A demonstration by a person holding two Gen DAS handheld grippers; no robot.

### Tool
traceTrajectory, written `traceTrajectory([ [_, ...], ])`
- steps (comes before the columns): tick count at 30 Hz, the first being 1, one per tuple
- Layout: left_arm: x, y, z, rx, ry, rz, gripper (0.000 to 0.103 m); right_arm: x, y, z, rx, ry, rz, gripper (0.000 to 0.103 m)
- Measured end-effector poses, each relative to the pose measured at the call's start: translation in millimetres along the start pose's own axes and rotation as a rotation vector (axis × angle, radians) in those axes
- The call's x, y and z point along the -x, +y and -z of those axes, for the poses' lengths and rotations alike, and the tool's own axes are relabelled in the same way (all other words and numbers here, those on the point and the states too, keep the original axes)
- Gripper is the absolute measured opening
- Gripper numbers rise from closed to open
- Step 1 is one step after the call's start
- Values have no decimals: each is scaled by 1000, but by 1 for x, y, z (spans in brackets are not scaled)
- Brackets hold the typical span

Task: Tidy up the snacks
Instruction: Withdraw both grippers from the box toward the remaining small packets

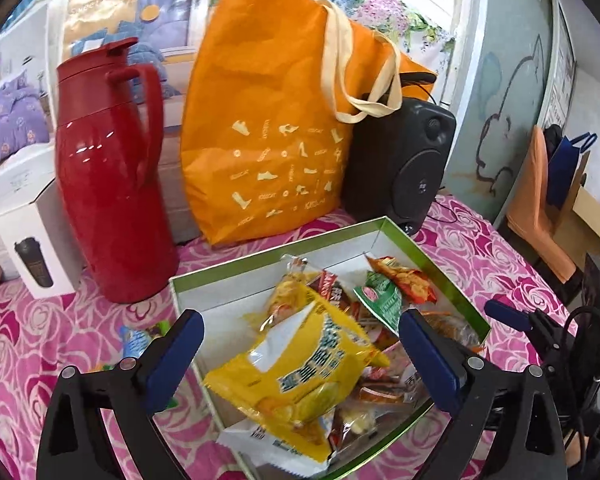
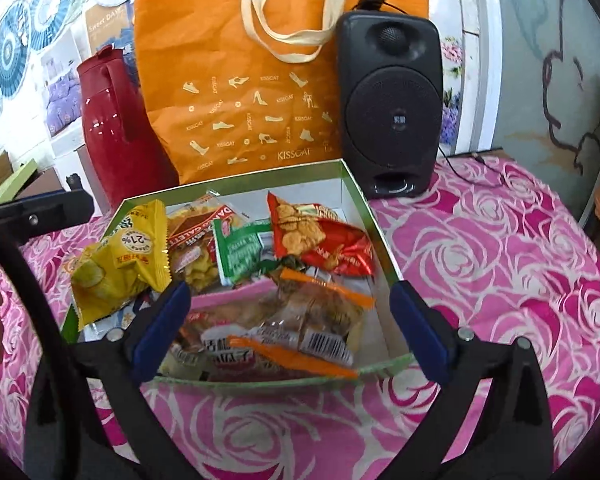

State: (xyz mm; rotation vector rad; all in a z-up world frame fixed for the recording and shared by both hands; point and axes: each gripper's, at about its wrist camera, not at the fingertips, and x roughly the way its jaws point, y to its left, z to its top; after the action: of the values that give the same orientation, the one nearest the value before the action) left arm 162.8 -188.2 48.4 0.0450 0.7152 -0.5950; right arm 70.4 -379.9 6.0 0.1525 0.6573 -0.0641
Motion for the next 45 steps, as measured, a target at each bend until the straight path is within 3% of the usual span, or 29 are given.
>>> traceTrajectory([
  [15,50,37,21,85,-20,-80,100,29,54,-1,65,-9,-54,101],
  [30,96,85,47,164,-56,-110,100,33,144,9,173,26,-147,101],
  [35,106,118,58,197,-64,-145,100,23,178,15,191,73,-239,101],
  [40,111,167,64,296,-76,-169,100,4,213,17,166,145,-374,101],
  [45,109,205,71,367,-81,-164,99,-14,243,18,227,167,-380,95],
])
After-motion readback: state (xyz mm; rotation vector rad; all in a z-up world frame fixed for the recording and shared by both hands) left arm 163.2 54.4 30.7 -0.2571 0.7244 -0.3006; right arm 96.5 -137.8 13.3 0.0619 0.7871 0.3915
